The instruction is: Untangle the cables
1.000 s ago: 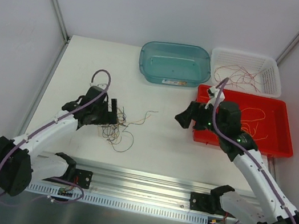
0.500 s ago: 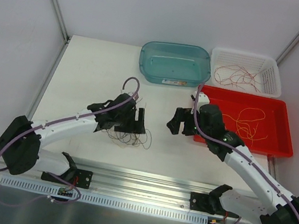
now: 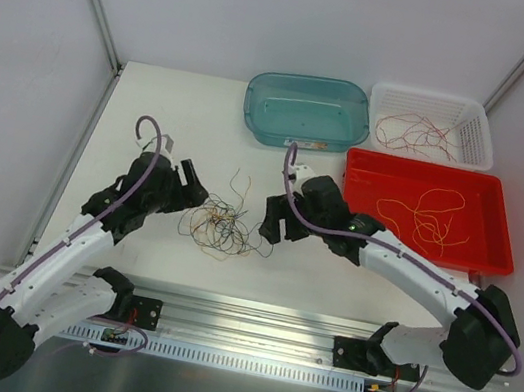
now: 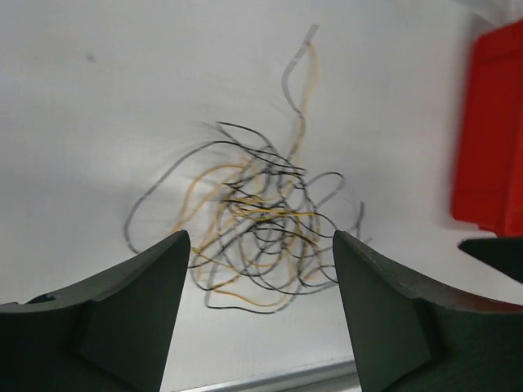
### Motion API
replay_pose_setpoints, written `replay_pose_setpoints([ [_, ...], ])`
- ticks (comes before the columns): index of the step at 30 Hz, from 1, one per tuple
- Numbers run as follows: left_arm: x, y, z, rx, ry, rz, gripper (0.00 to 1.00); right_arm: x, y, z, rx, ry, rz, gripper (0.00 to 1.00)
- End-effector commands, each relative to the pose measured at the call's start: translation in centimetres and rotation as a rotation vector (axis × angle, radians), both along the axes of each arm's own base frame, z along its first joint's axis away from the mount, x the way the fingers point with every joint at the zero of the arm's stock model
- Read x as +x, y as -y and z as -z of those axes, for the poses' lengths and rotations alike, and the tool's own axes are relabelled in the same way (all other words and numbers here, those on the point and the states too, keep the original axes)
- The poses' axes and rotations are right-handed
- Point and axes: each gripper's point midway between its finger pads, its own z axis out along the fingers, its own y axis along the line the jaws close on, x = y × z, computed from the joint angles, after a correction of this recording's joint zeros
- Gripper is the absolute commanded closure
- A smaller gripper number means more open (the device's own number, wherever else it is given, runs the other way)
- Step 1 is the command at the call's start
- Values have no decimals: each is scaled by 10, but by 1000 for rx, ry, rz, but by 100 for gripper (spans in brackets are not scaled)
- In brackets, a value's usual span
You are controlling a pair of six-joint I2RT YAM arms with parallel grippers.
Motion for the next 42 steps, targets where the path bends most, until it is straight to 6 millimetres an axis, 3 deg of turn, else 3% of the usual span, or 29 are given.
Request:
replay_pose_setpoints([
  [1,-11,-42,38,95,-101,-95,30,5,-38,-21,65,37,-85,20],
  [5,-14,-58,62,78,-180,-171,33,5,-69,-13,61,13,-148,20],
  [7,-16,-58,74,81,-216,-164,34,6,-80,2,32,-14,-165,20],
  [13,-12,-48,91,68,-239,-111,38,10,-111,20,27,-58,-189,20],
  [22,-8,-25,106,4,-283,-5,44,15,-129,44,7,-99,-198,23],
  [28,-2,-19,110,-17,-291,12,63,17,-134,49,14,-114,-199,35],
  [31,3,-16,102,-25,-266,22,87,18,-134,53,5,-118,-188,48],
  [33,5,-17,95,-18,-236,28,100,17,-126,60,-21,-121,-174,62],
  [38,11,-28,56,23,-115,2,100,16,-96,76,-65,-146,-123,93],
  [41,15,-43,22,89,-54,-39,100,22,-75,79,-78,-150,-65,99],
  [42,21,-48,-5,99,3,-59,100,19,-64,82,-86,-158,-53,99],
])
